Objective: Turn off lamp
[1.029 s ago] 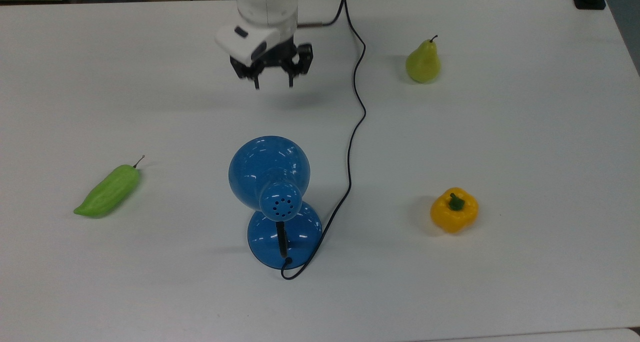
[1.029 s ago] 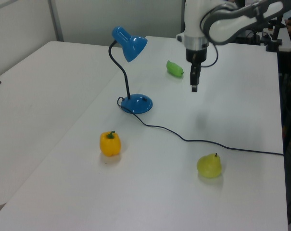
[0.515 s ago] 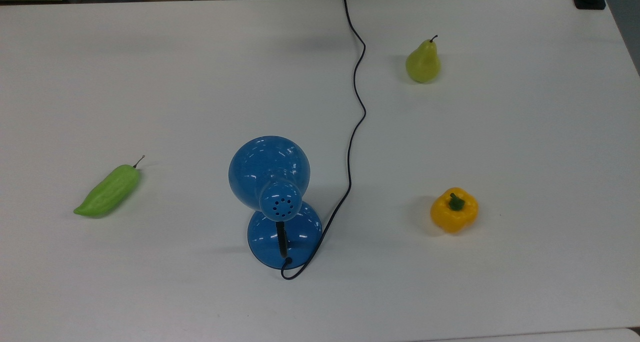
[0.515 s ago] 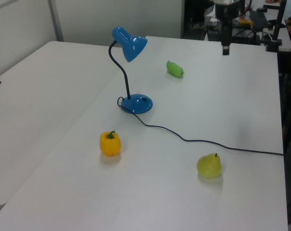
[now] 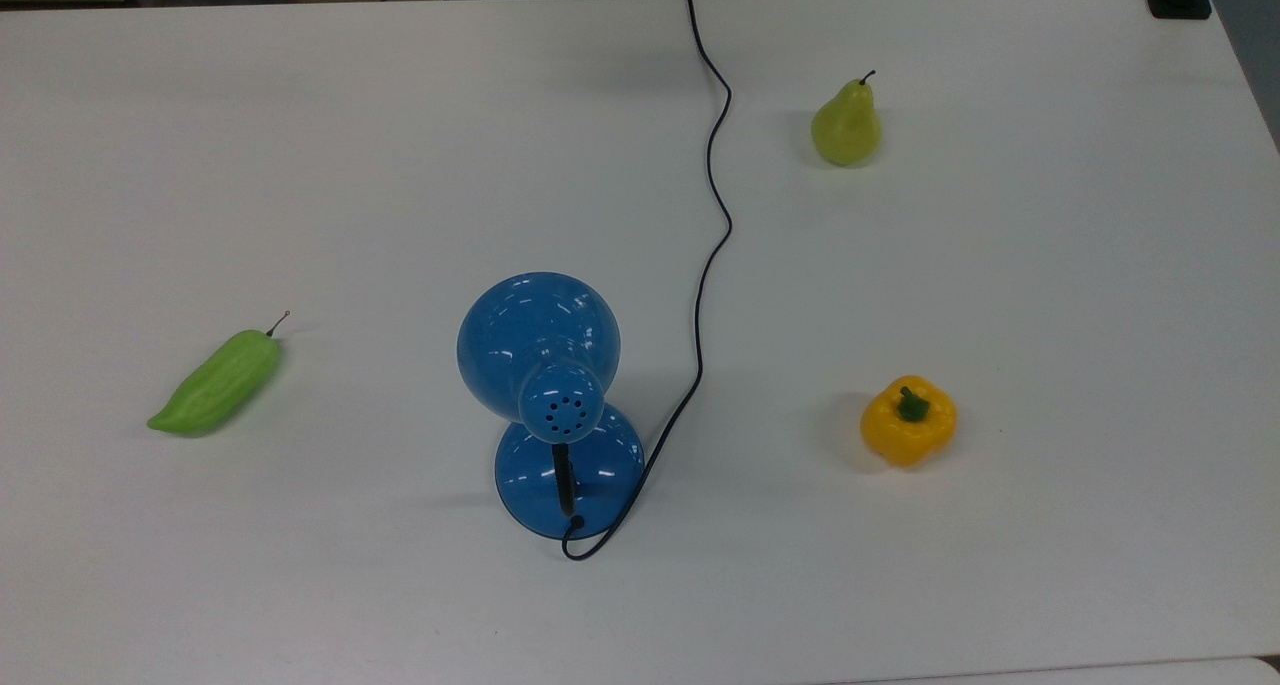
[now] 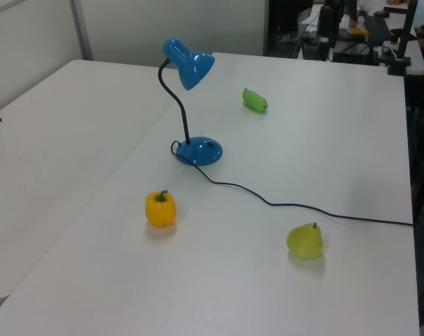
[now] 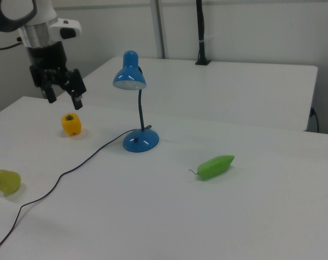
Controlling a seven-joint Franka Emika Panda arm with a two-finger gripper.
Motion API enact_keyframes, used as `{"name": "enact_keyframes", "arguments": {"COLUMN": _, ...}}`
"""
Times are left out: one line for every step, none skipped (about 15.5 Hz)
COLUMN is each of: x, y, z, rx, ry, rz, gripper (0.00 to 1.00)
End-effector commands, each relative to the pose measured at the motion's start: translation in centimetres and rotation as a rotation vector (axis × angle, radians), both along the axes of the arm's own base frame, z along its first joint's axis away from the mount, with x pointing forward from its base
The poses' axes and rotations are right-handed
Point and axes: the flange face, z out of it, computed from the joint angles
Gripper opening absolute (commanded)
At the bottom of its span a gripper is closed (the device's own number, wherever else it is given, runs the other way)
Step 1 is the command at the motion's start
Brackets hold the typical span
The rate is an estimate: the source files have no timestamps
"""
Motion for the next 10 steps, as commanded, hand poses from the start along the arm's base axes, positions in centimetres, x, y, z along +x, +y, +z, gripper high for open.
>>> {"name": "enact_keyframes", "arguments": {"x": 3.2, "y": -1.1, "z": -0.7, "rx": 0.016, "ry": -0.094, "rz": 0.075, "gripper": 1.00}}
{"name": "enact_keyframes", "arguments": {"x": 3.8, "y": -1.2, "z": -1.1, "rx": 0.012, "ry": -0.110, "rz": 0.110, "gripper": 1.00}}
{"name": "enact_keyframes", "arguments": {"x": 4.1, "y": -1.2, "z": -1.3, "rx": 0.012, "ry": -0.114, "rz": 0.120, "gripper": 1.00}}
{"name": "enact_keyframes", "arguments": {"x": 4.1, "y": -1.2, "z": -1.5, "rx": 0.012, "ry": -0.111, "rz": 0.119, "gripper": 1.00}}
{"name": "enact_keyframes", "arguments": {"x": 4.1, "y": -1.3, "z": -1.7, "rx": 0.015, "ry": -0.107, "rz": 0.121, "gripper": 1.00}}
{"name": "enact_keyframes", "arguments": {"x": 4.2, "y": -1.3, "z": -1.7, "rx": 0.021, "ry": -0.104, "rz": 0.113, "gripper": 1.00}}
{"name": "enact_keyframes", "arguments": {"x": 4.1, "y": -1.3, "z": -1.8, "rx": 0.025, "ry": -0.099, "rz": 0.112, "gripper": 1.00}}
{"name": "enact_keyframes", "arguments": {"x": 4.0, "y": -1.0, "z": -1.8, "rx": 0.025, "ry": -0.098, "rz": 0.113, "gripper": 1.00}}
{"name": "enact_keyframes", "arguments": {"x": 4.0, "y": -0.9, "z": -1.8, "rx": 0.027, "ry": -0.096, "rz": 0.113, "gripper": 1.00}}
{"name": "enact_keyframes", "arguments": {"x": 4.1, "y": -0.9, "z": -1.9, "rx": 0.027, "ry": -0.096, "rz": 0.113, "gripper": 1.00}}
